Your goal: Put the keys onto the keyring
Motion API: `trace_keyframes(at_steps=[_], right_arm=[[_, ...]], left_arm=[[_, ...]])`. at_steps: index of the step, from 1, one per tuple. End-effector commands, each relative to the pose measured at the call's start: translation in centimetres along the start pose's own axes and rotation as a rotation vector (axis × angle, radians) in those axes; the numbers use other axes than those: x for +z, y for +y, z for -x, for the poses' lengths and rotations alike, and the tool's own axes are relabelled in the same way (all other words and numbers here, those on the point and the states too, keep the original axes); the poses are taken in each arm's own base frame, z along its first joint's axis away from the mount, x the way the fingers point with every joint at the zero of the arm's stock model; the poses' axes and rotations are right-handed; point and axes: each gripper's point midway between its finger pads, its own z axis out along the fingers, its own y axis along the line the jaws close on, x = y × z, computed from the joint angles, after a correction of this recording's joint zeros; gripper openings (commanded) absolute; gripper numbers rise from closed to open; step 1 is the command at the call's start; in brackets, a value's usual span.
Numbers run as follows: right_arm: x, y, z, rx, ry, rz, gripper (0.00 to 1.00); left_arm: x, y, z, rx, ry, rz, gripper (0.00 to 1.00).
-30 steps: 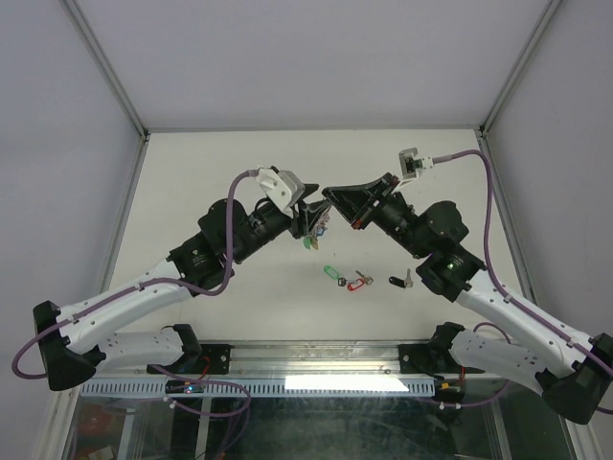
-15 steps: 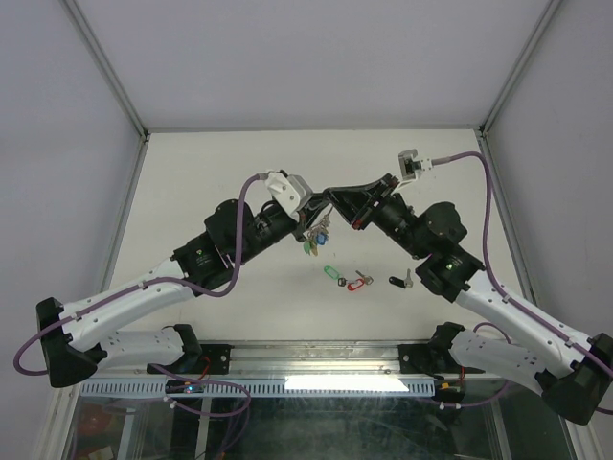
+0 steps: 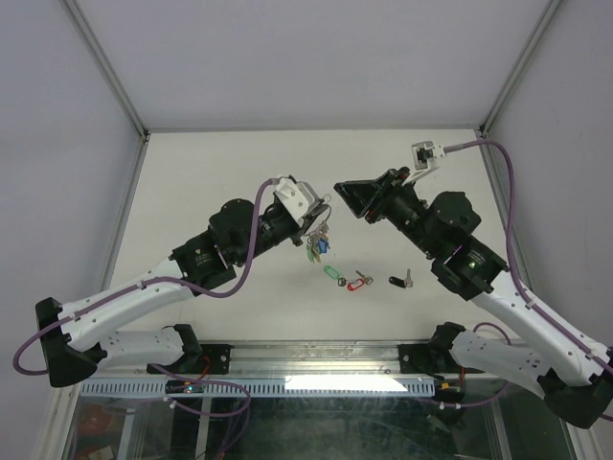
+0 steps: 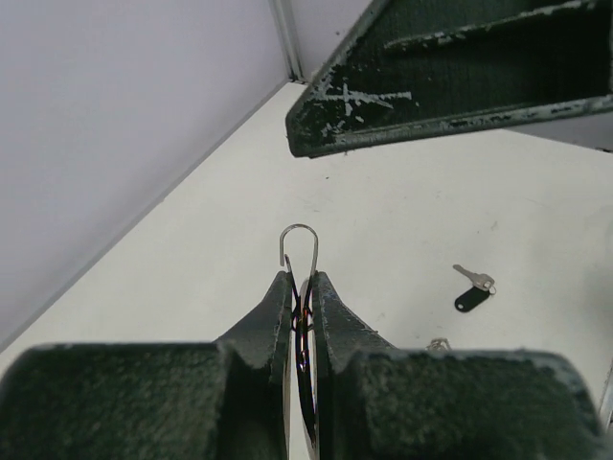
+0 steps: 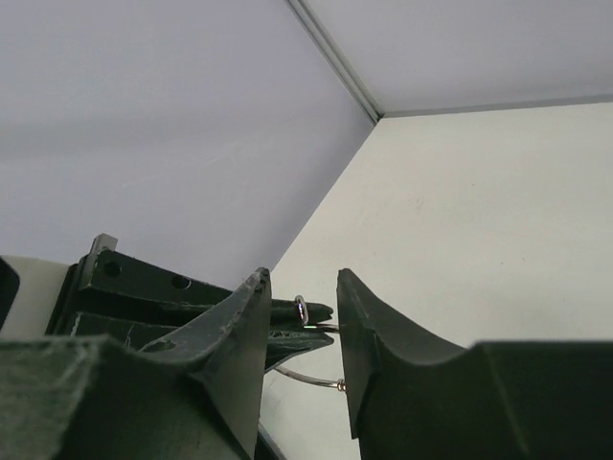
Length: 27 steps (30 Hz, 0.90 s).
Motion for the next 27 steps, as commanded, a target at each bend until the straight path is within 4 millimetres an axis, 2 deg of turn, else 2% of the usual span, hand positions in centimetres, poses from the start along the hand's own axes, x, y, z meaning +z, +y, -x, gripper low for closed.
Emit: trace_keyframes(at_steps=[1,4,14,22,27], right_arm=[[-0.3,-0.1,0.9,0.018,0.036,-0.069,0.34],[0.1,0.2,0.3,0.017,0.097,-0.073,0.30],[0.5,1.6,-1.0,0.021,0.223,0.027,0.33],[0.0,1.9,-0.4,0.028,0.213,0.083,0.30],[-0.3,2.0,-0.7,0.035,0.229,0.103,0.31]], left_arm=[[-0.9,0.6,4.5,0.031,-0.103,0.015,0.00],[-0.8,0.3,4.7,0.043,-0.099,0.007,0.00],[-1.0,-0.2,5.1,0.046,-0.108,-0.008,0.00],[-1.0,-0.3,4.8,0.036,-0.102,-0.010,0.00],[-1.0,-0.4,4.8,0.035,-0.102,-0.011,0.00]])
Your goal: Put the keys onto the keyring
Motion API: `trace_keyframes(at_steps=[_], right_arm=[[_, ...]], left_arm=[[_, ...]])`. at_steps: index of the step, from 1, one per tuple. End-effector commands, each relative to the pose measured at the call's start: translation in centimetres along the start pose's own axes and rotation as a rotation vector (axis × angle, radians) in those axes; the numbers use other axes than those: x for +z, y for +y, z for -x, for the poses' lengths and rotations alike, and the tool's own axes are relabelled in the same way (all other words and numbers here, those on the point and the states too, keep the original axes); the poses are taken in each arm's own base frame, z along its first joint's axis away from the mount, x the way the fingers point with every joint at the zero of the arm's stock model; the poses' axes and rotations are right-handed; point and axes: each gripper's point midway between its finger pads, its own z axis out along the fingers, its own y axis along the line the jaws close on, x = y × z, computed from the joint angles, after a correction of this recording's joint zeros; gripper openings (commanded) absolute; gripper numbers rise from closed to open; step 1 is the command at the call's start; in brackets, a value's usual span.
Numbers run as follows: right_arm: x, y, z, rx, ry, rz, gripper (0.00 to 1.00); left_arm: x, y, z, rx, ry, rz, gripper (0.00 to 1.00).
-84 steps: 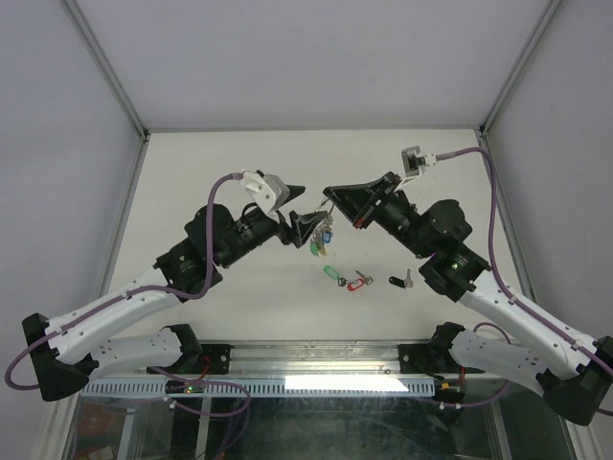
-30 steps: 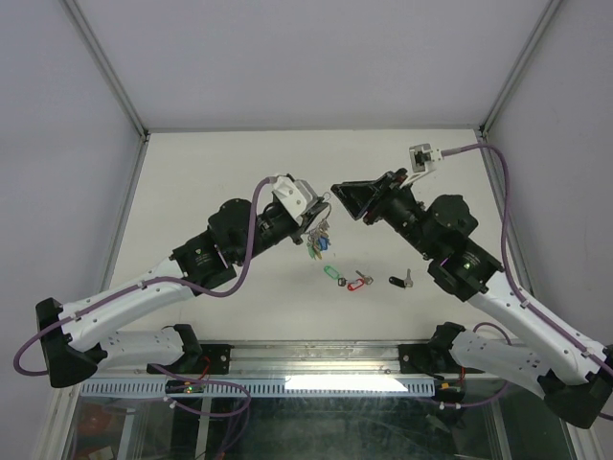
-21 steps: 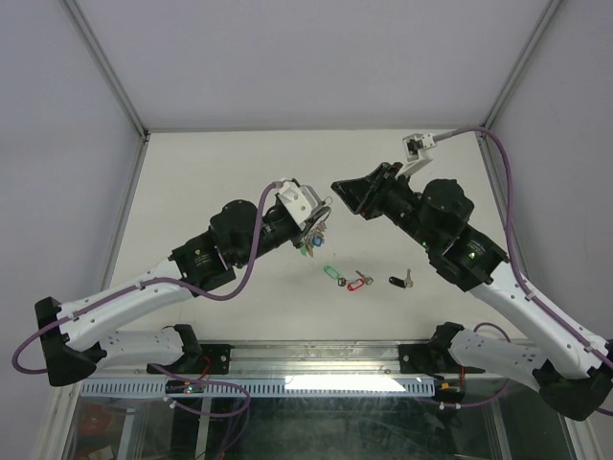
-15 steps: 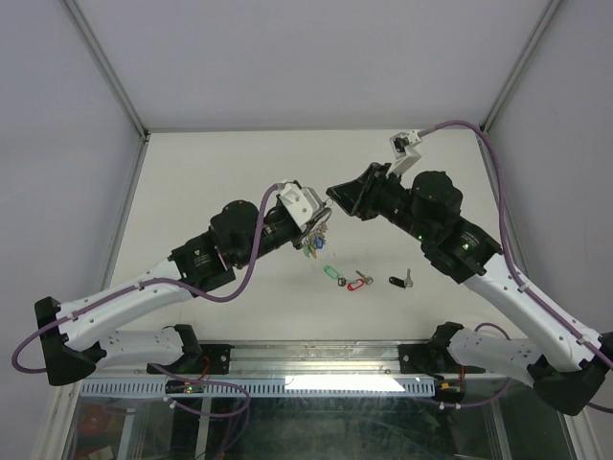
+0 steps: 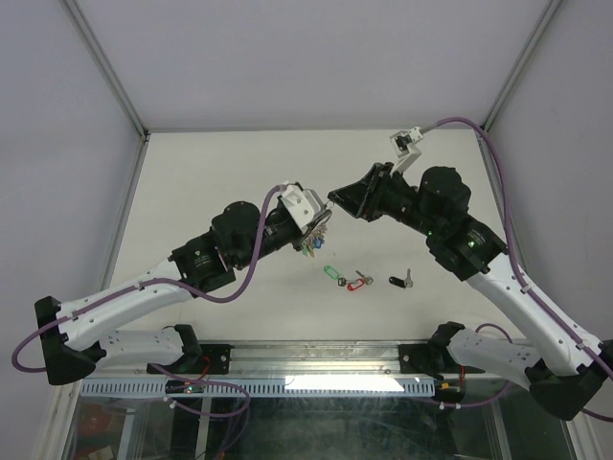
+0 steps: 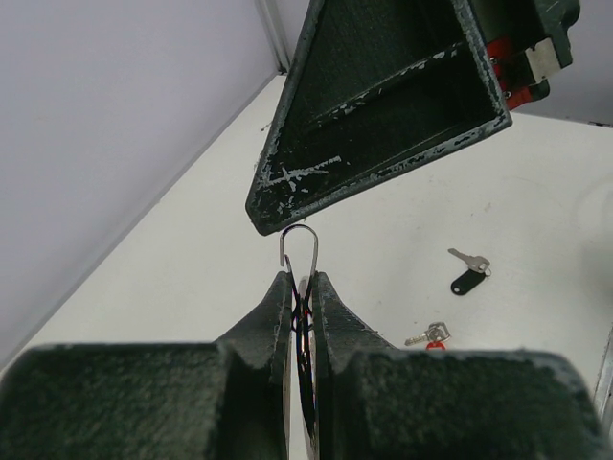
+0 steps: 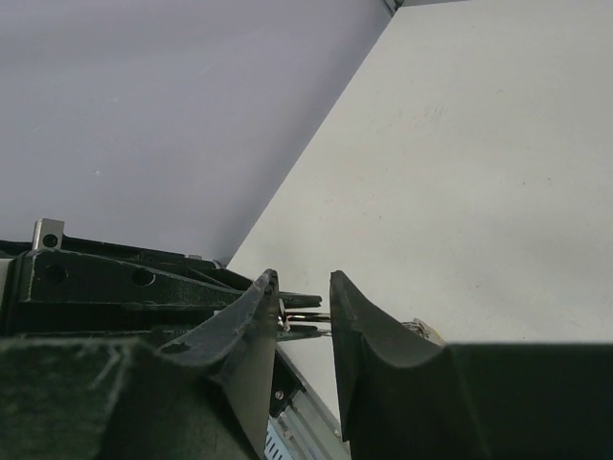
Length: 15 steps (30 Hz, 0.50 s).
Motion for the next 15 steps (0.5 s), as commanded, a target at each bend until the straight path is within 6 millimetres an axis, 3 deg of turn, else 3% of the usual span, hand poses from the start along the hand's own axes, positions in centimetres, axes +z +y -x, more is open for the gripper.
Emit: trace_keyframes(at_steps=[1,15], right_arm=[[-1.10,2.60,1.51,-0.013,-0.038,0.112,0.31],[-0.76,2.66,0.91,0.006,-0.004,0.145,0.25]], left_arm=[[-0.76,1.07,4.73,-0.014,-0.132,0.036,0.00],[-0.67,1.03,4.65,-0.017,-0.130,0.037,0.00]])
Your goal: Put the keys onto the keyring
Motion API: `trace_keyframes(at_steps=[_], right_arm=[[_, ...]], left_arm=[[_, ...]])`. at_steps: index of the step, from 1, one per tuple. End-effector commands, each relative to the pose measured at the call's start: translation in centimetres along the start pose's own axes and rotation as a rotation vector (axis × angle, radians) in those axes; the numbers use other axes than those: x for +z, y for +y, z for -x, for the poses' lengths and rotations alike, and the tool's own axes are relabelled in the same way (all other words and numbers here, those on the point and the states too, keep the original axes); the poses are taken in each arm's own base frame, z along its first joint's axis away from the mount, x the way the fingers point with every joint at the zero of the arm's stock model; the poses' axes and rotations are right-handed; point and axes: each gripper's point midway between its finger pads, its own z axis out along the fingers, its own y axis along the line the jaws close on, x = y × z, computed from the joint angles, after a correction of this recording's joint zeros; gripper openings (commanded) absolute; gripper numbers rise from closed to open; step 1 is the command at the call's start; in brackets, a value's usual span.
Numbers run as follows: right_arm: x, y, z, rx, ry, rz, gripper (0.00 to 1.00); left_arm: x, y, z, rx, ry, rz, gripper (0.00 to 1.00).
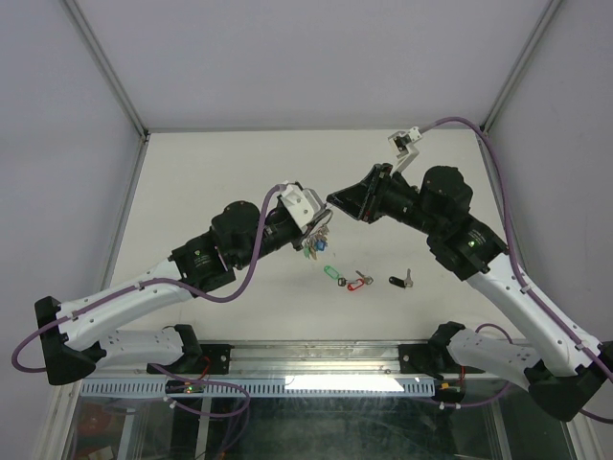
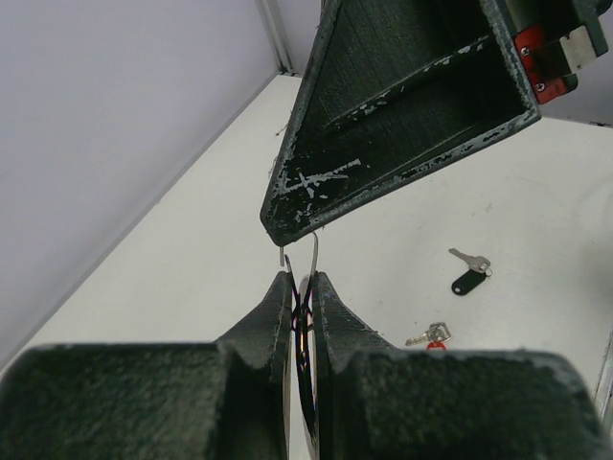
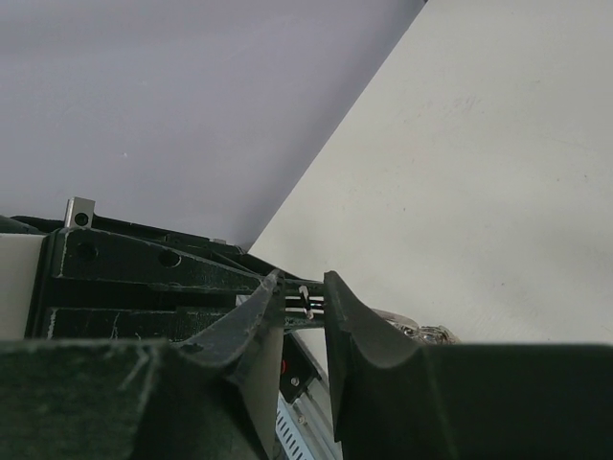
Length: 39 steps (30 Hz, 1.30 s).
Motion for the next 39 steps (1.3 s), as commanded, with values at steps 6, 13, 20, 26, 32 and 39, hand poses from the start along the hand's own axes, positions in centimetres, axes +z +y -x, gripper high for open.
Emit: trace_keyframes(at_steps=[6,13,20,26,32,39], right_arm=[[-0.03,1.69,0.87,-0.005,-0.018,0.085,0.25],[0.11,1.52,0.57,-0.002,-0.006,0.087,0.26],[0.13,1.50,0.55,-0.004,-0.003,0.092,0.19],[0.14,1.67,0.54,-0.007,-0.004,0.106,0.00],[-0.01,2.05,0.76,-0.012,-0.016,0.124,0.00],[-0.11,2.14,0.83,-0.011,-0.020,0.127,0.00]], left_arm=[[-0.66,1.10,4.76,-0.017,-0.134,0.040,0.00],[-0.56,1.08,4.82,-0.016,-0.135,0.040,0.00],[-0.53,1.13,4.95,-0.015,-0.139,0.042,0.00],[-0.52,1.16,4.86,-0.017,-0.137,0.045,0.00],[-0.50,1.25,4.82,-0.017,-0.137,0.051,0.09],[-0.30,1.15,4.73,-0.015,-0.134,0.046,0.16]])
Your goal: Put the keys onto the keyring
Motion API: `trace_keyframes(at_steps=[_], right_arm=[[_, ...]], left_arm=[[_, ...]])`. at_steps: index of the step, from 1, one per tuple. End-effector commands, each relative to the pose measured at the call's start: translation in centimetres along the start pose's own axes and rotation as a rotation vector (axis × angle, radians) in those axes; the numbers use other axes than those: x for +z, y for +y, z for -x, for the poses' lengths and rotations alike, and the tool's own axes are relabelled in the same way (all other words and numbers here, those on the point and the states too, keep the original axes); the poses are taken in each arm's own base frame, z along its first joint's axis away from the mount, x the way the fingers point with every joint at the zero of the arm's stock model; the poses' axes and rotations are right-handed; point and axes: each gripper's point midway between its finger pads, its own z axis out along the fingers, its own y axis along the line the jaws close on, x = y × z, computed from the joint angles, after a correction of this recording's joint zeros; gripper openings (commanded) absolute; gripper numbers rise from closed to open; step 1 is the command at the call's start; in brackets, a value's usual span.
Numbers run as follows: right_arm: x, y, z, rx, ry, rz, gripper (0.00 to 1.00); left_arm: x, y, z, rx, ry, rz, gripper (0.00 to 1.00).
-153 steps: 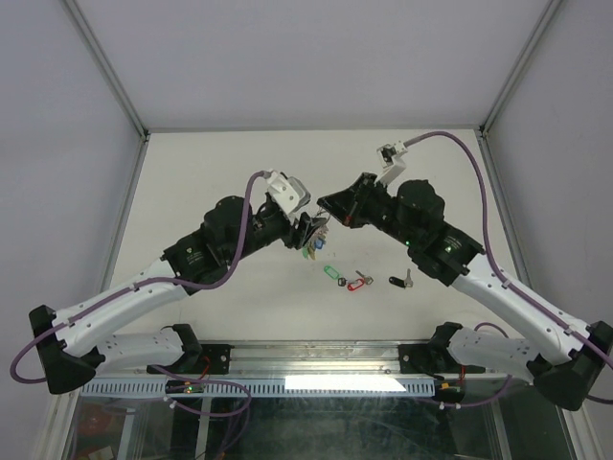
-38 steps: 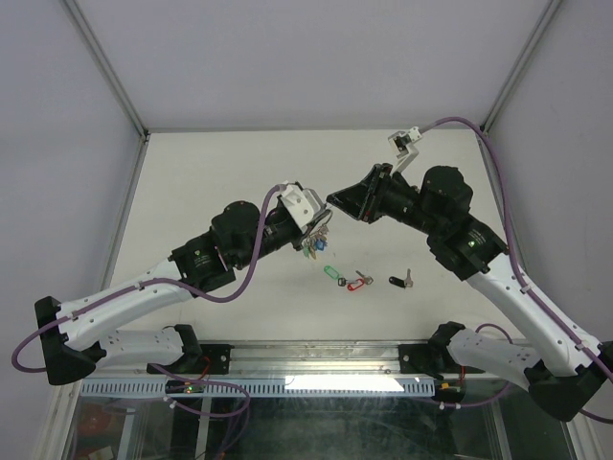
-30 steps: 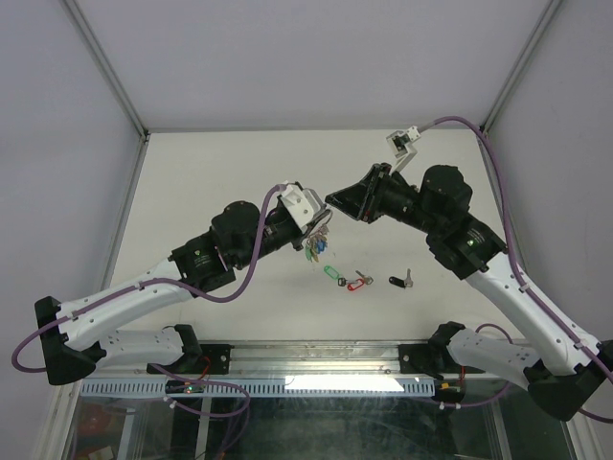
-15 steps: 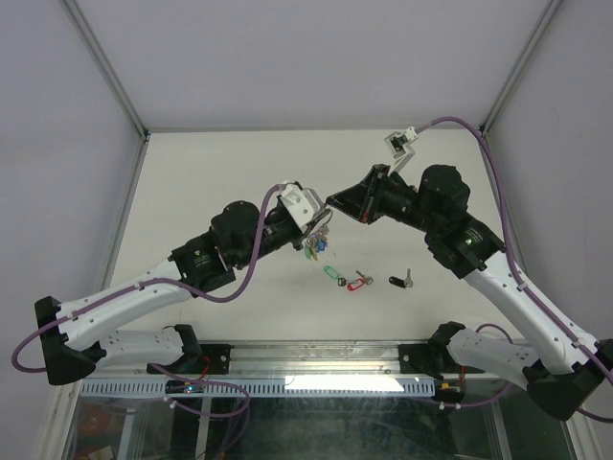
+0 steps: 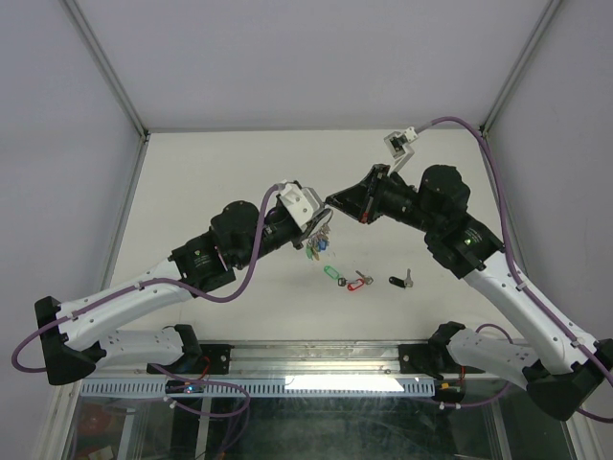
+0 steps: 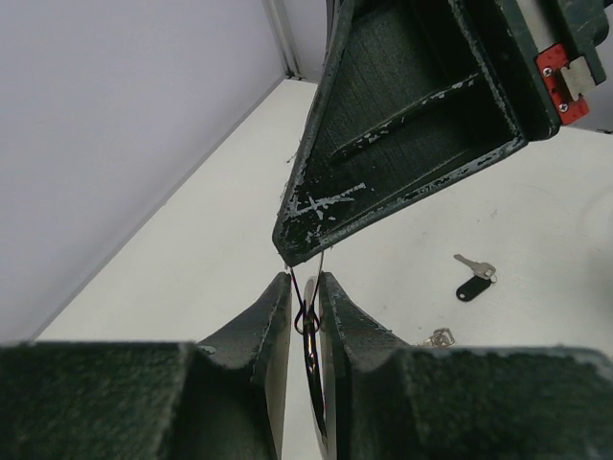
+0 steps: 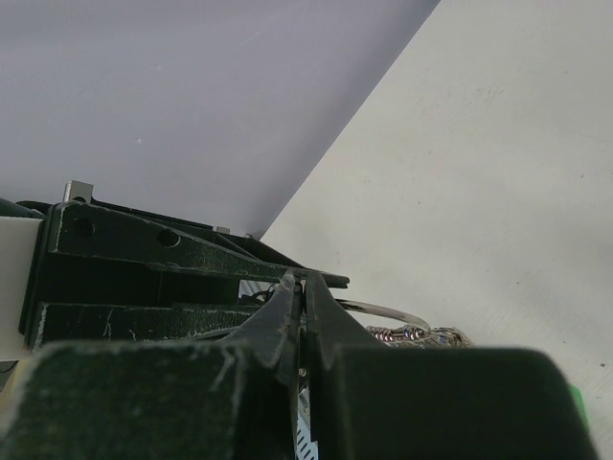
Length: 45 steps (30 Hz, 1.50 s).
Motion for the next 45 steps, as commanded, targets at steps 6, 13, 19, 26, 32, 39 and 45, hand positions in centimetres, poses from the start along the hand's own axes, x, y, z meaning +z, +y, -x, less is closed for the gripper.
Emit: trace_keyframes(at_steps=[6,13,19,26,32,39,45], right_arm=[[-0.3,1.7,1.2,-0.025,-0.047,0.075,0.00],[-0.4,1.9,1.4,-0.023,-0.054,0.081,0.00],[-0.9,2.3,2.0,-0.032,-0.089,0.089,0.00],[-1.3,2.5,2.5,-0.034,-0.121,0.092,0.00],[-1.2,2.5,2.4,-0.028,-0.117,0.095,0.00],[-1.0,2.4,2.2,-0.025,-0.106,0.098,0.00],[-0.8,2.3,1.9,-0.020,-0.099,0.100,0.00]], left_arm=[[-0.4,0.9,4.8,-0.017,-0.137,0.031,0.20],[-0.2,0.7,4.5,-0.016,-0.129,0.022,0.16],[-0.1,0.4,4.2,-0.017,-0.125,0.011,0.23],[0.1,0.0,4.0,-0.017,-0.121,-0.006,0.23],[0.1,0.0,4.0,-0.014,-0.120,-0.010,0.18],[0.0,0.0,4.2,-0.015,-0.124,-0.010,0.19],[0.0,0.1,4.4,-0.016,-0.127,-0.008,0.22]])
